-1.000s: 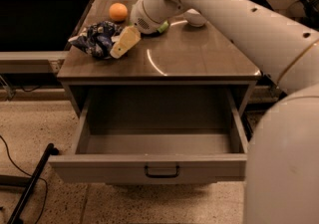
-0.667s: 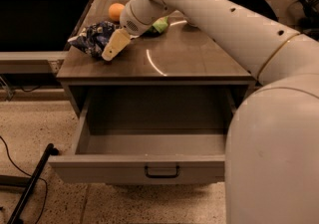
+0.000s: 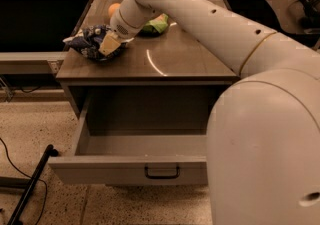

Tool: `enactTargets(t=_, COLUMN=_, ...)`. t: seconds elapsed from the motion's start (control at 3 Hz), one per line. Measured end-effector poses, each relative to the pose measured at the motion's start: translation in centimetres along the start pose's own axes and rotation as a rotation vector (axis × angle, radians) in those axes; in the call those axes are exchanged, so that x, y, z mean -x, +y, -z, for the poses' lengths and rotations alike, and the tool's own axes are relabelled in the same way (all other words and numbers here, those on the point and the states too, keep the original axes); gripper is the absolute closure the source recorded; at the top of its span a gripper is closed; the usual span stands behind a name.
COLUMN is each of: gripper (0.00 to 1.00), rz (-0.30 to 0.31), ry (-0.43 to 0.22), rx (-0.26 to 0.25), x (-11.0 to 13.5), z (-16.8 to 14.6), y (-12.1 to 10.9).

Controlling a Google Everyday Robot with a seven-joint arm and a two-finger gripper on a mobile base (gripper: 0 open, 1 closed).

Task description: Place blue chip bag into top drawer

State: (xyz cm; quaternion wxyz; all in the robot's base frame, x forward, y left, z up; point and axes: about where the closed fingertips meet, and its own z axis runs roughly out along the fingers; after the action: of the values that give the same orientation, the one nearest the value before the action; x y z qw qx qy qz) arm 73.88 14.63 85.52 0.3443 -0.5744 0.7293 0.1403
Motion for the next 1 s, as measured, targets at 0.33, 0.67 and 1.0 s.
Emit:
enactTargets(t=0.33, gripper=0.73, rz=-0.014, ry=-0.028, rx=-0.005, x=-0.6, z=1.7, y=0.7)
enactTargets(t=0.67, gripper=1.00, rz=-0.051, ry=-0.064, rx=-0.035, x=-2.6, z=6.4, y=1.6)
enactTargets(t=1.0, gripper=1.00, rz=-0.051, ry=-0.064, rx=-0.035, x=-2.6, z=6.4, y=1.6)
